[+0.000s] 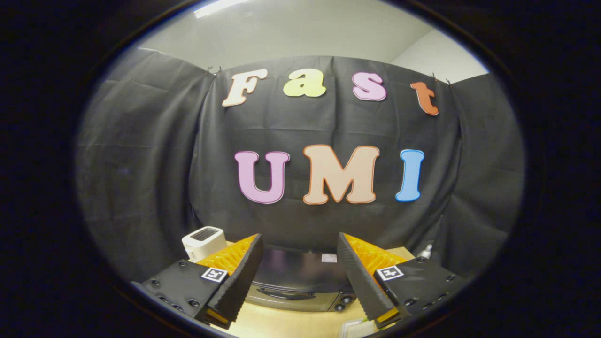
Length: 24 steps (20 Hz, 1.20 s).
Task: Open the toaster oven, put the food inside, and close the toaster oven door.
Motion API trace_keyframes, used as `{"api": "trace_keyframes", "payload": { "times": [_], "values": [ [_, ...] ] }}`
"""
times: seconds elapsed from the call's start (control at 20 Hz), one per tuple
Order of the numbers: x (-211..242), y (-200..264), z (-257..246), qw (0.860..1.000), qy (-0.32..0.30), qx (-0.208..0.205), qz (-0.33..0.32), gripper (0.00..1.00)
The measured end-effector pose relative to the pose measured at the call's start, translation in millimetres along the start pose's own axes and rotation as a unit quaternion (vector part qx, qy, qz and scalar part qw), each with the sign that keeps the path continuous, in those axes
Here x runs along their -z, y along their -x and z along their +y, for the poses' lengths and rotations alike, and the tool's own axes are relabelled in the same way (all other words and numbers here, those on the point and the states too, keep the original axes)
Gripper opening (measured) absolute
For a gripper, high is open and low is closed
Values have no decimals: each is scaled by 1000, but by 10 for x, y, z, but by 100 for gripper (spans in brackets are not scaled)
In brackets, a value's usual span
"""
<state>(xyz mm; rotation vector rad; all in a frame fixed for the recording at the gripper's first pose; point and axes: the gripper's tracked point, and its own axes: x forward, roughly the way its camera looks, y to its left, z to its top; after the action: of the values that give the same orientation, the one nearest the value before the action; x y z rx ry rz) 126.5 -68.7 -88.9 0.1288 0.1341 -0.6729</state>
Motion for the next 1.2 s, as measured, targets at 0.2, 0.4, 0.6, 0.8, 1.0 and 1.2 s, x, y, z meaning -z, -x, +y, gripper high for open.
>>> {"api": "trace_keyframes", "payload": {
  "times": [0.2,0.4,0.6,0.8,1.0,1.2],
  "values": [
    [439,-13,378,999,-22,0,27,99],
    [920,-133,733,998,-36,5,51,99],
    [1344,-376,873,996,-55,20,62,99],
    [1786,-638,842,994,-66,37,84,99],
    [2097,-809,759,992,-58,49,103,99],
    [2300,-882,759,992,-38,48,108,98]
  ]
}}
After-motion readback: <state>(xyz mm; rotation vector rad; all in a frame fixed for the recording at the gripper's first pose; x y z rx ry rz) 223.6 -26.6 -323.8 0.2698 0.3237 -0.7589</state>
